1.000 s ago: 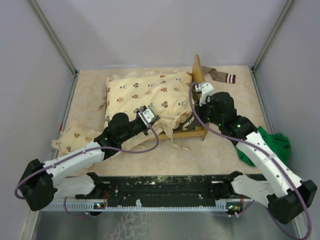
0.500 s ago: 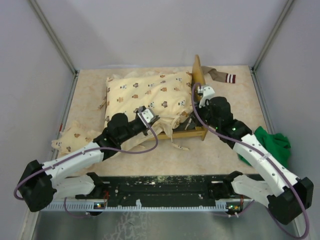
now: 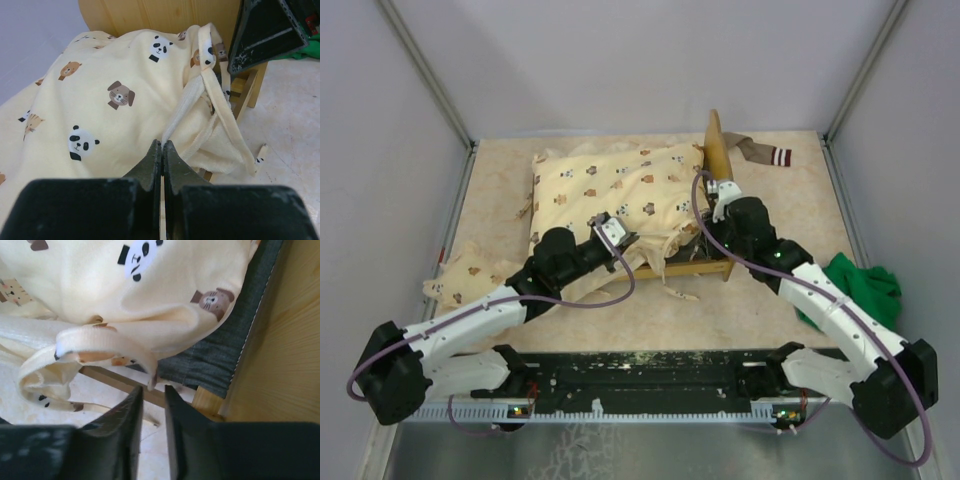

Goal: Set up the pet bed

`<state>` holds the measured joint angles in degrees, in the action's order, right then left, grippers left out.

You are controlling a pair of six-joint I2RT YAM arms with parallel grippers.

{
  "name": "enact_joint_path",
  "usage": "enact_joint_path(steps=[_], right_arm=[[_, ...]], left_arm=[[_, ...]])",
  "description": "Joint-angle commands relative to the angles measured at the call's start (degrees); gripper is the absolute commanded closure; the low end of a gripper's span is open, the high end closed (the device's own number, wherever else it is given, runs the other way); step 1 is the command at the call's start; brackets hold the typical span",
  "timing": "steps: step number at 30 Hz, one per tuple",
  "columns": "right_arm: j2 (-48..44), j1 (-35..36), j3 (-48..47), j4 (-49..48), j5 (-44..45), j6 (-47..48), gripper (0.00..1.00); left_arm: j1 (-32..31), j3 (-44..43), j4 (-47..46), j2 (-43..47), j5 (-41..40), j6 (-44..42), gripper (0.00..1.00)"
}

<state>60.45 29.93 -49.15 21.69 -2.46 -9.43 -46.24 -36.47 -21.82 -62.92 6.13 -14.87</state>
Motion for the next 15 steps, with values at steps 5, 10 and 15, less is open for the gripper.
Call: enact_joint_path(steps=[5,10,15], right_arm=[[-7.7,5.7,1.0,2.5,1.6,-5.8,0.61],[-11.0,13.4,9.7,-2.3,8.4,-12.8,0.61],[-9.4,17.2,17.3,-10.5,15.6,-17.5,0.61]], left_arm=[[0.4,0.0,-1.9,-0.9,0.6,2.8,1.00],[0.4,0.4,-3.0,-1.4,0.0,4.4,1.00],[1.0,-0.2,-2.8,-1.9,0.5,6.9,1.00]])
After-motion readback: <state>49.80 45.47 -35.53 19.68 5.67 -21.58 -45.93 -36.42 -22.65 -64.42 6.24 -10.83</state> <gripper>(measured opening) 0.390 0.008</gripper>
